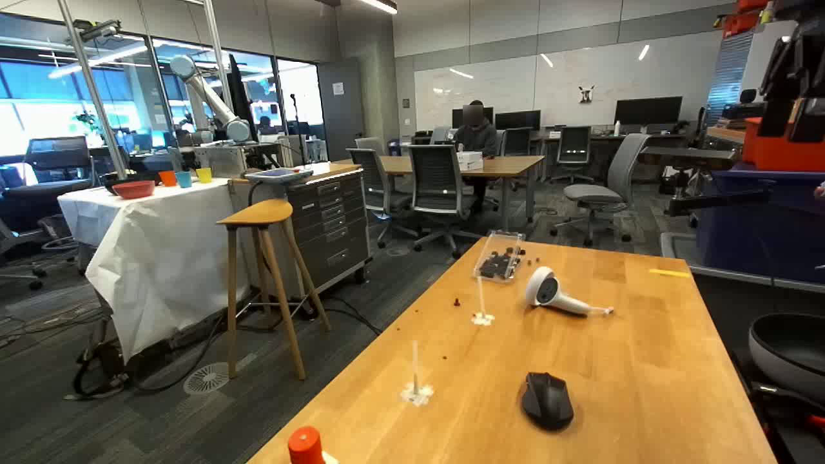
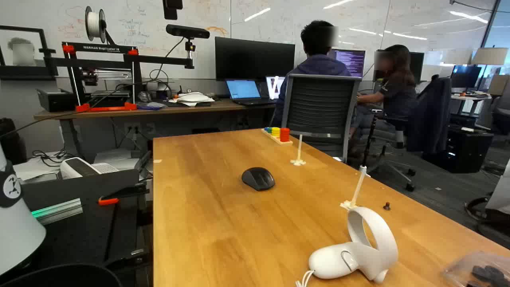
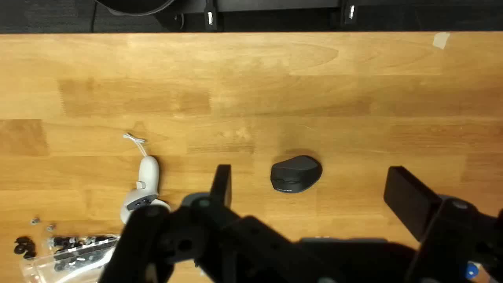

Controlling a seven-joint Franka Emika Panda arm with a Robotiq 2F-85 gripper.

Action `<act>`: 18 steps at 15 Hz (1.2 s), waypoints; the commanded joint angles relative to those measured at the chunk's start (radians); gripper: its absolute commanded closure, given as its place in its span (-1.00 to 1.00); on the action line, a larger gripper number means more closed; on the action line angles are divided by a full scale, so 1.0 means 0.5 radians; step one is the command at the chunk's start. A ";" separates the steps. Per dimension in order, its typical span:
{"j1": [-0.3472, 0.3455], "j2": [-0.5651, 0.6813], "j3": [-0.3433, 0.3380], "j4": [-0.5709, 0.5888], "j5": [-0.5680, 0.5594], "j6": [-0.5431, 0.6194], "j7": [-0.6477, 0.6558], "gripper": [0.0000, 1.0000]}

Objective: Tap the mouse

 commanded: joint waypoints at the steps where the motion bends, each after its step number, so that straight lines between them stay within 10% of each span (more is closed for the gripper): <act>1: -0.009 0.001 0.007 0.009 0.005 -0.003 -0.005 -1.00; 13: -0.009 -0.006 0.007 0.016 0.005 -0.003 -0.005 -1.00; 18: -0.088 0.095 0.146 -0.039 -0.289 0.577 0.139 -1.00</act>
